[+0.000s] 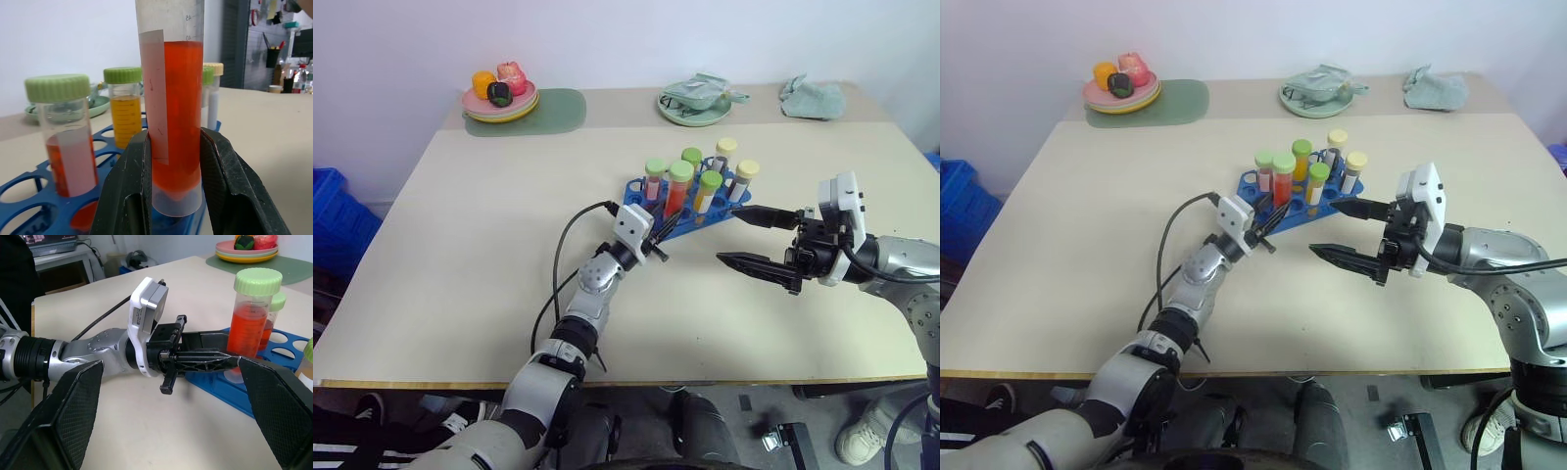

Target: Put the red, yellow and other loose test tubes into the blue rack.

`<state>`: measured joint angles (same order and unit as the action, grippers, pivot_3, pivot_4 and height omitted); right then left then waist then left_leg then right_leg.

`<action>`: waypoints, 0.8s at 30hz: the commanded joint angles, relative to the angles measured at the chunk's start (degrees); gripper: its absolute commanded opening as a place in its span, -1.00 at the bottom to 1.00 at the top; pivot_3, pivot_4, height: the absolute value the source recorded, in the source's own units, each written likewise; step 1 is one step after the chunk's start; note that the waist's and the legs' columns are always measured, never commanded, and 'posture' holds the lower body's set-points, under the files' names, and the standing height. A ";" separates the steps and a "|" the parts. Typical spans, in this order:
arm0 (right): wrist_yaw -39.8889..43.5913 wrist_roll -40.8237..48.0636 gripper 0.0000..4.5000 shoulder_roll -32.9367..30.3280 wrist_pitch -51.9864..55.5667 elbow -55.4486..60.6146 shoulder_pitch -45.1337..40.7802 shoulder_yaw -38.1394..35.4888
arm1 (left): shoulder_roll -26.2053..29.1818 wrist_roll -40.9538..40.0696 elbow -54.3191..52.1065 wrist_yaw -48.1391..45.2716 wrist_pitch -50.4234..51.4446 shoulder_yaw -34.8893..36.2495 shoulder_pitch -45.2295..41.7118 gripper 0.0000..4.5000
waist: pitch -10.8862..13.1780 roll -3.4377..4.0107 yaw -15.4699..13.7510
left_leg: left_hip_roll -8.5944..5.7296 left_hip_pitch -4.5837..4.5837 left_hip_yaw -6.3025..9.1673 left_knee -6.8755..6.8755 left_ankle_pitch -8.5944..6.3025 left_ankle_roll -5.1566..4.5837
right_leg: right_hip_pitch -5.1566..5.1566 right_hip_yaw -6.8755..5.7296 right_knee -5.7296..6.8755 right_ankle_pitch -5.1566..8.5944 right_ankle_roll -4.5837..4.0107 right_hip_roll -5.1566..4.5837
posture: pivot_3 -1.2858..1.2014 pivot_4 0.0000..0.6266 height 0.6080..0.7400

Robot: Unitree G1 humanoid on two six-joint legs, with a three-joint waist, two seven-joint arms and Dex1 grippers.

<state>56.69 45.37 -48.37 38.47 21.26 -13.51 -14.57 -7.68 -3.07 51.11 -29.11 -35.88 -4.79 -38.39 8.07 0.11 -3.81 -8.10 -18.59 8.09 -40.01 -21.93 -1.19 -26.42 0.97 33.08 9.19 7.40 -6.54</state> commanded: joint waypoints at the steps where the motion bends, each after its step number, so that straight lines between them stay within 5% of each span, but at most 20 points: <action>1: 0.05 1.36 1.00 -1.02 -0.06 2.29 0.23 -2.39 | -0.26 -0.15 -0.21 1.21 -1.26 0.57 -0.95 -0.66 | 0.00 0.00 0.04 | 0.00 0.00 0.00 0.00 0.00 0.00 | 0.00 0.00 0.00 0.00 0.00 0.00 | 0.03 -0.52 1.00; 24: 0.48 1.30 1.00 -1.01 -0.11 2.08 0.26 -2.41 | 0.98 0.65 -2.79 5.16 -1.73 0.42 0.94 -0.66 | 0.01 -0.01 -0.02 | 0.00 0.00 0.00 0.00 0.00 0.00 | -0.01 0.00 0.00 0.00 0.00 0.00 | 0.03 -0.52 1.00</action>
<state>56.89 45.88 -48.50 38.55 22.11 -13.15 -15.79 -6.55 -2.48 49.85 -24.45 -37.01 -4.62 -37.24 8.08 0.10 -3.83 -8.09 -18.59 8.08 -40.01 -21.93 -1.20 -26.42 0.97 33.08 9.19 7.40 -6.53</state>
